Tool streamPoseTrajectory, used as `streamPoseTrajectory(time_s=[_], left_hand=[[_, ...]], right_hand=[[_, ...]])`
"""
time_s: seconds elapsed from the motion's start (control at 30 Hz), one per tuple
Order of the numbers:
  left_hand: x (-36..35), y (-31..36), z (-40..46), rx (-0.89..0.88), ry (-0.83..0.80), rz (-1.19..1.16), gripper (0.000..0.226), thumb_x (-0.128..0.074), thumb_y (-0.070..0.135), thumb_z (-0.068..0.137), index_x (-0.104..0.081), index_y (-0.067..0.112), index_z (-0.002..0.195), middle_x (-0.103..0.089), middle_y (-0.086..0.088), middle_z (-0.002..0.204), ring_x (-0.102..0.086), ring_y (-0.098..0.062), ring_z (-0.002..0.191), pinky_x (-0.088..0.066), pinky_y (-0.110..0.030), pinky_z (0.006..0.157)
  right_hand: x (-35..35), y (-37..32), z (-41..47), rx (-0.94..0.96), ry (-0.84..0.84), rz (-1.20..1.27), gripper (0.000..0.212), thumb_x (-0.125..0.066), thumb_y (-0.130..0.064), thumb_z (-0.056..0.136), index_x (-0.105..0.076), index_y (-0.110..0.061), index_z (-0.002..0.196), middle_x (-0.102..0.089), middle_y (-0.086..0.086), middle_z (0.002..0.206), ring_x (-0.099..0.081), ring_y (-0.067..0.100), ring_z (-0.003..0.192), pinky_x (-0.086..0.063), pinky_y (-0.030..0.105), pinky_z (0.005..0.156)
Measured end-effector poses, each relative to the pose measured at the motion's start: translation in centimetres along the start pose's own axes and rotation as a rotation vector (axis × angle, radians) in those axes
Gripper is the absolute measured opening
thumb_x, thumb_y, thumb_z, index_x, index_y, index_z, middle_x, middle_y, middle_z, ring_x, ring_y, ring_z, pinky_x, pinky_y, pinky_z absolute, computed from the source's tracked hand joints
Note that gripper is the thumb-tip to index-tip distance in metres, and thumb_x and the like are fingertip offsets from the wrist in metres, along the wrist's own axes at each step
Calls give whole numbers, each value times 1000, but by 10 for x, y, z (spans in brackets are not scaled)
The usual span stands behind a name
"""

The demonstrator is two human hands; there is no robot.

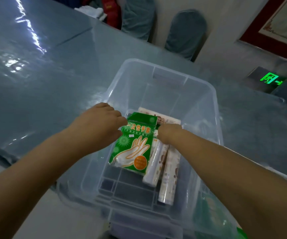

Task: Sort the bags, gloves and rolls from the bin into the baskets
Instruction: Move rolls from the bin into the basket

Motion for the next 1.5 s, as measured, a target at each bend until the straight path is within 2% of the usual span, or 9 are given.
streamPoseTrajectory(time_s=[0.3, 0.43, 0.67, 0.83, 0.93, 1.1, 1.27, 1.4, 1.5], left_hand=[[-6, 0, 5, -3, -40, 75, 33, -41, 36, 89, -58, 24, 114, -65, 6, 108, -57, -16, 102, -29, -29, 101], [-3, 2, 5, -2, -31, 39, 34, -44, 38, 89, -58, 25, 117, -65, 6, 111, -57, -16, 104, -28, -28, 101], [9, 14, 13, -24, -13, 21, 37, -44, 48, 88, -56, 30, 118, -65, 7, 108, -59, -16, 98, -43, -31, 84], [5, 18, 37, 111, -113, -433, 80, -59, 65, 70, -27, 29, 134, -63, 12, 100, -63, -15, 85, -51, -31, 66], [1, 9, 59, 205, -101, -699, 49, -74, 45, 66, -42, 31, 101, -52, 15, 76, -54, -2, 67, -40, -23, 51], [11, -14, 72, 354, 193, -545, 40, -70, 46, 62, -43, 33, 88, -48, 13, 65, -46, 0, 55, -28, -21, 45], [7, -14, 71, 362, 280, -532, 45, -70, 50, 64, -42, 33, 94, -46, 18, 64, -45, 3, 53, -26, -17, 43], [6, -16, 72, 380, 273, -538, 47, -70, 51, 66, -44, 30, 99, -42, 18, 65, -44, 3, 54, -26, -17, 43], [4, -18, 71, 375, 263, -557, 49, -70, 51, 66, -46, 28, 101, -42, 18, 66, -44, 3, 55, -27, -17, 43]], right_hand=[[-7, -12, -7, -26, -22, 475, 17, -63, -17, 82, -47, -20, 79, -54, -1, 83, -51, 16, 76, -43, 28, 72], [11, -11, -22, 21, -60, 606, 28, -70, -11, 77, -59, -9, 103, -61, 9, 109, -58, 23, 95, -49, 31, 82], [84, 31, -71, 88, 319, 1047, 36, -85, -11, 61, -61, -17, 88, -64, 2, 94, -62, 18, 89, -51, 25, 73], [129, 54, -103, 232, 450, 1395, 36, -82, -7, 63, -59, -19, 88, -69, 3, 94, -67, 14, 86, -56, 23, 68], [135, 63, -100, 254, 521, 1553, 28, -76, -8, 72, -58, -18, 91, -69, 2, 94, -67, 14, 87, -58, 25, 71], [85, 58, -67, -68, 537, 1358, 44, -45, -50, 91, -56, -12, 112, -58, 1, 105, -56, 17, 94, -48, 37, 87], [11, 46, -37, -168, 233, 769, 20, -49, -29, 92, -59, -12, 96, -63, 6, 91, -58, 18, 75, -46, 27, 61], [-27, 28, -32, -136, 19, 160, 22, -51, -19, 90, -58, -11, 109, -62, 6, 107, -58, 22, 89, -42, 31, 72], [-38, 19, -32, -94, -42, 155, 30, -55, -32, 89, -57, -11, 111, -60, 7, 106, -58, 22, 93, -47, 32, 78]])
Point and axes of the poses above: each hand's wrist, its own z-axis towards the middle knuckle, its own x-axis out of the back of the hand, y = z × x, the point moved 5 cm from there along z, towards the middle knuckle
